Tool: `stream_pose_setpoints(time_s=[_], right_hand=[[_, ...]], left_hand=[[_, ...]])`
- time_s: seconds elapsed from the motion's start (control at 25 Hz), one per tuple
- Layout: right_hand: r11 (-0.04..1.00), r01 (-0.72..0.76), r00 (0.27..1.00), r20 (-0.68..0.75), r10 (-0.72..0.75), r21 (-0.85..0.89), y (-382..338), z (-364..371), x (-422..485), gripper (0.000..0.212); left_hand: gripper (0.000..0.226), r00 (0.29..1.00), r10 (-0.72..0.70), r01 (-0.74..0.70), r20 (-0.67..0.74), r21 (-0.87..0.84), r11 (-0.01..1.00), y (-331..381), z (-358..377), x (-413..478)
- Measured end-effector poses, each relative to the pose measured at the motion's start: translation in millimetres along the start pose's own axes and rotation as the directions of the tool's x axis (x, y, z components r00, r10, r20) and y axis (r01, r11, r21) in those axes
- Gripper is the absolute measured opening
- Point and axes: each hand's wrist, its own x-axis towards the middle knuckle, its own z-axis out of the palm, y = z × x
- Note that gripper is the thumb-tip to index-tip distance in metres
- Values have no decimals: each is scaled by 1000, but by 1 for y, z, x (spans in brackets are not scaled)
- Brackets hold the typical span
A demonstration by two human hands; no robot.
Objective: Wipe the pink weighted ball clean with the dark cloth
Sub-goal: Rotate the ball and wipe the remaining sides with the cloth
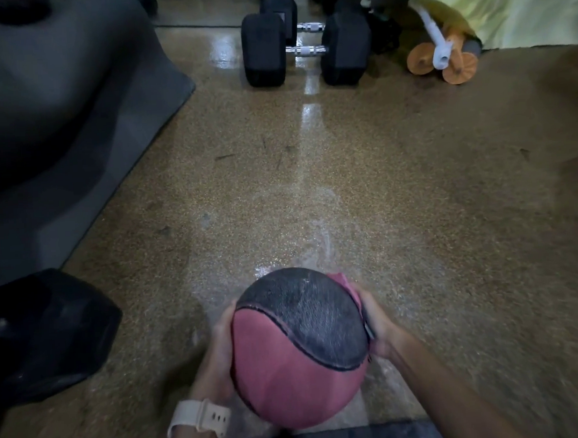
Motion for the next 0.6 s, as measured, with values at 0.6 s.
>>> stream_pose_setpoints(time_s=[0.6], right_hand=[[181, 409, 682, 167, -712, -894, -29, 54, -14, 44]], left_hand=[[69, 713, 700, -464, -40, 721, 514, -7, 53, 18]])
